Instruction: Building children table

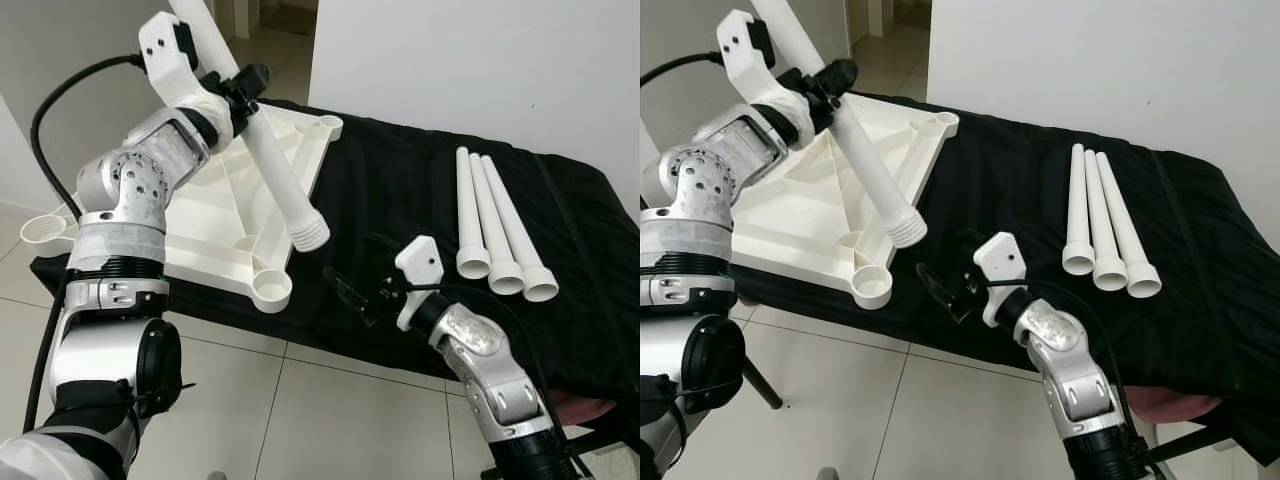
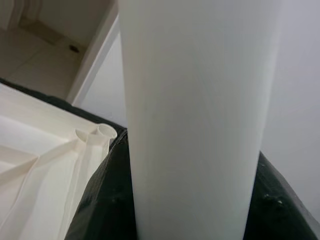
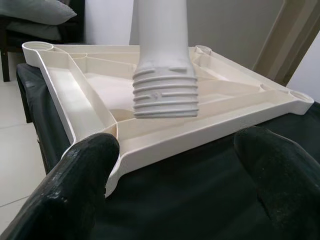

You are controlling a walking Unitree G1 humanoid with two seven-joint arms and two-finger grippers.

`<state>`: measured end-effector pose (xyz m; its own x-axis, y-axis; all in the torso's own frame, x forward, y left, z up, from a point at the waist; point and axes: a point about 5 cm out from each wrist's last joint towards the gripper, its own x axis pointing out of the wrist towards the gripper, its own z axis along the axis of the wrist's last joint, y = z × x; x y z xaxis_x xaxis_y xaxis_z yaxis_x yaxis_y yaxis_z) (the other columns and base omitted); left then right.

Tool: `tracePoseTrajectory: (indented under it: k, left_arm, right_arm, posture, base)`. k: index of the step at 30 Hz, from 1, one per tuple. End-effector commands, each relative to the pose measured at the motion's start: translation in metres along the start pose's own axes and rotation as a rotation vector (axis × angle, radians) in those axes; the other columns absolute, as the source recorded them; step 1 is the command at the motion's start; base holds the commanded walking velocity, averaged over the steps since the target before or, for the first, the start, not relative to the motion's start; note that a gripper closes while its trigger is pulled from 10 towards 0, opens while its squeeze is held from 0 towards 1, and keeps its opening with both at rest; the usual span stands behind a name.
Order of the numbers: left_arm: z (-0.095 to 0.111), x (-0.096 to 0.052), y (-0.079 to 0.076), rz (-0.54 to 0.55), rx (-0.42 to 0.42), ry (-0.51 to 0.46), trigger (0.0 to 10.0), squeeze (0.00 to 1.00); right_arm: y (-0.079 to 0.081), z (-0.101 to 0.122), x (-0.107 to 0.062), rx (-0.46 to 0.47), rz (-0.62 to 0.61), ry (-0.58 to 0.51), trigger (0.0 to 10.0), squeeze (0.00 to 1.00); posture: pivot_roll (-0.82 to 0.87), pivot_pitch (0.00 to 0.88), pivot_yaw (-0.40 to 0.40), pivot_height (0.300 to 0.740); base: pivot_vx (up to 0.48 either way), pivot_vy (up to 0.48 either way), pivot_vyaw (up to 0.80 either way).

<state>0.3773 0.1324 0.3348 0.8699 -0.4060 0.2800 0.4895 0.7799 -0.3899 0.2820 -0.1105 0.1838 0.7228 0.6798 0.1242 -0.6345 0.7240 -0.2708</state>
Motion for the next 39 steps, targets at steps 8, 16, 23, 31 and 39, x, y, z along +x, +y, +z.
tracePoseTrajectory:
  k: [8,16,23,31,39]
  left_arm:
    - [-0.005,-0.003,-0.046,-0.193,0.223,-0.073,10.0,0.0]
    - [-0.032,-0.005,-0.075,-0.244,0.278,-0.069,10.0,0.0]
    - [-0.036,-0.007,-0.092,-0.276,0.3,-0.091,10.0,0.0]
    - [-0.04,-0.009,-0.101,-0.296,0.311,-0.101,10.0,0.0]
    - [-0.044,-0.011,-0.108,-0.316,0.325,-0.103,10.0,0.0]
  right_arm:
    - [-0.005,0.03,0.04,-0.055,-0.01,-0.046,10.0,0.0]
    - [-0.01,0.038,0.063,-0.09,-0.075,-0.034,10.0,0.0]
    - [-0.013,0.029,0.07,-0.101,-0.118,0.02,10.0,0.0]
    - [-0.018,0.028,0.076,-0.096,-0.156,0.023,10.0,0.0]
    - [-0.019,0.03,0.08,-0.095,-0.162,0.011,4.3,0.0]
  posture:
    - [0.04,0.0,-0.097,0.74]
    - [0.04,0.0,-0.097,0.74]
    - [0.05,0.0,-0.096,0.74]
    - [0.05,0.0,-0.093,0.74]
    - [0.05,0.0,-0.094,0.74]
  base:
    - [0.0,0.0,0.0]
    - [0.0,0.0,0.0]
    - [0.0,0.0,0.0]
    - [0.0,0.0,0.0]
    - [0.0,0.0,0.0]
